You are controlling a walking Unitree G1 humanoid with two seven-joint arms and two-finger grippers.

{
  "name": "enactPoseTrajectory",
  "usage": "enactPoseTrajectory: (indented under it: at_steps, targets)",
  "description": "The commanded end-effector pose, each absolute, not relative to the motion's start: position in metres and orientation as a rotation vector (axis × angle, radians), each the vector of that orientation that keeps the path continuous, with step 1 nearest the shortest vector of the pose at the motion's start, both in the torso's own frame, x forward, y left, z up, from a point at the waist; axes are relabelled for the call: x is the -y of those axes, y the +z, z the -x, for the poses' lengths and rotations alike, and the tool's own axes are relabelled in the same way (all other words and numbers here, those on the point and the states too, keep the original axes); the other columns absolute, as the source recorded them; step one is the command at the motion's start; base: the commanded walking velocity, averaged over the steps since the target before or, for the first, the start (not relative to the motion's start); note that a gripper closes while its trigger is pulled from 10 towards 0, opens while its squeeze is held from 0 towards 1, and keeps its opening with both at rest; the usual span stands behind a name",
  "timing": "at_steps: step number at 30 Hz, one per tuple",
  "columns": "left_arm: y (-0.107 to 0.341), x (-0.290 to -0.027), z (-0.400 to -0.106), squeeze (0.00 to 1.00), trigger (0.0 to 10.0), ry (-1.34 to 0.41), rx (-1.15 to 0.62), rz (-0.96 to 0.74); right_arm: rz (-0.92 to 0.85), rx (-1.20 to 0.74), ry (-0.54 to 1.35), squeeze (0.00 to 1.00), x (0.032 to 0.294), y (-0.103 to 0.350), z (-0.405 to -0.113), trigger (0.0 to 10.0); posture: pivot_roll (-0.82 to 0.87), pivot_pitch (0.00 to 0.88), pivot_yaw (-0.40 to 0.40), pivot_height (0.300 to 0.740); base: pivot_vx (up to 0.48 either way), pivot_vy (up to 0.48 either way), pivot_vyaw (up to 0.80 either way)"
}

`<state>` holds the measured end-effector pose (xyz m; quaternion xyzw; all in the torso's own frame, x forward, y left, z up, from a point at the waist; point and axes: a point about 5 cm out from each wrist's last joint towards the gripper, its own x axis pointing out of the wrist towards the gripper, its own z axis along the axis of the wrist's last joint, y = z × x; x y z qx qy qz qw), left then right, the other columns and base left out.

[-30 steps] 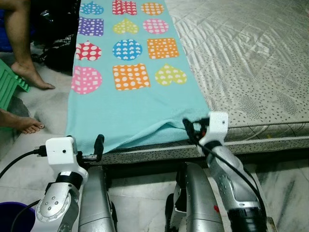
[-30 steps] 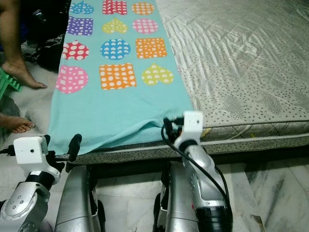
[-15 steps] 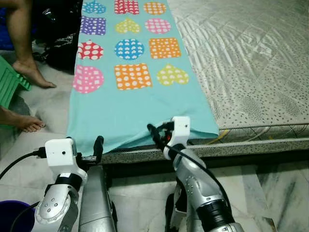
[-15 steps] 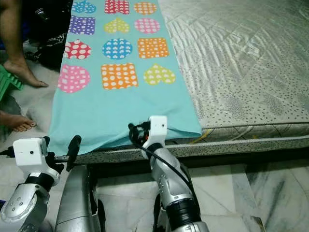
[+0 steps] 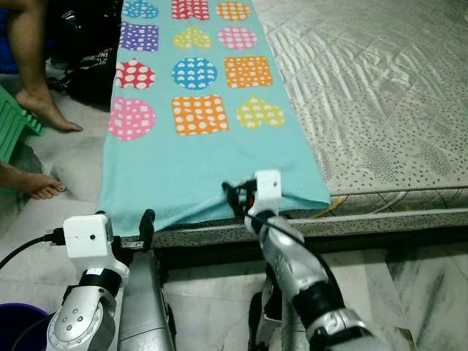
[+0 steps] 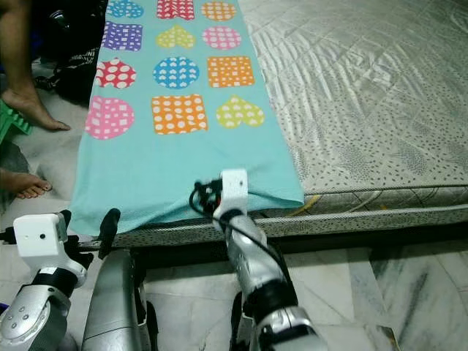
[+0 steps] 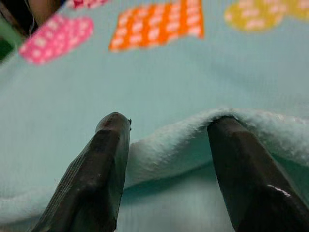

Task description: Clean up the room

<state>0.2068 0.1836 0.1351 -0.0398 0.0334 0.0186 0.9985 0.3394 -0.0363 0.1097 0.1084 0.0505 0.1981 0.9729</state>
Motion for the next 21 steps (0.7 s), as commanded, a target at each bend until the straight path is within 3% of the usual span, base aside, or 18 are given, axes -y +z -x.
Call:
enactPoseTrajectory:
  at_steps: [1, 11, 21]
  targets:
    - [0.134, -0.182, -0.205, 0.00, 10.0, 0.042, -0.078, 0.075, -0.296, -0.100, 0.450, 0.00, 0.001, 0.119, -0.334, 10.0, 0.21, 0.274, -0.069, 0.521, 0.000, 0.000, 0.00]
    - [0.133, -0.180, -0.217, 0.00, 10.0, 0.046, -0.064, 0.073, -0.183, -0.160, 0.271, 0.00, 0.071, 0.091, -0.330, 10.0, 0.15, 0.238, -0.062, 0.521, 0.000, 0.000, 0.00]
    - [0.132, -0.179, -0.225, 0.00, 10.0, 0.041, -0.050, 0.078, -0.059, -0.222, 0.134, 0.00, 0.122, 0.083, -0.318, 10.0, 0.13, 0.207, -0.068, 0.521, 0.000, 0.000, 0.00]
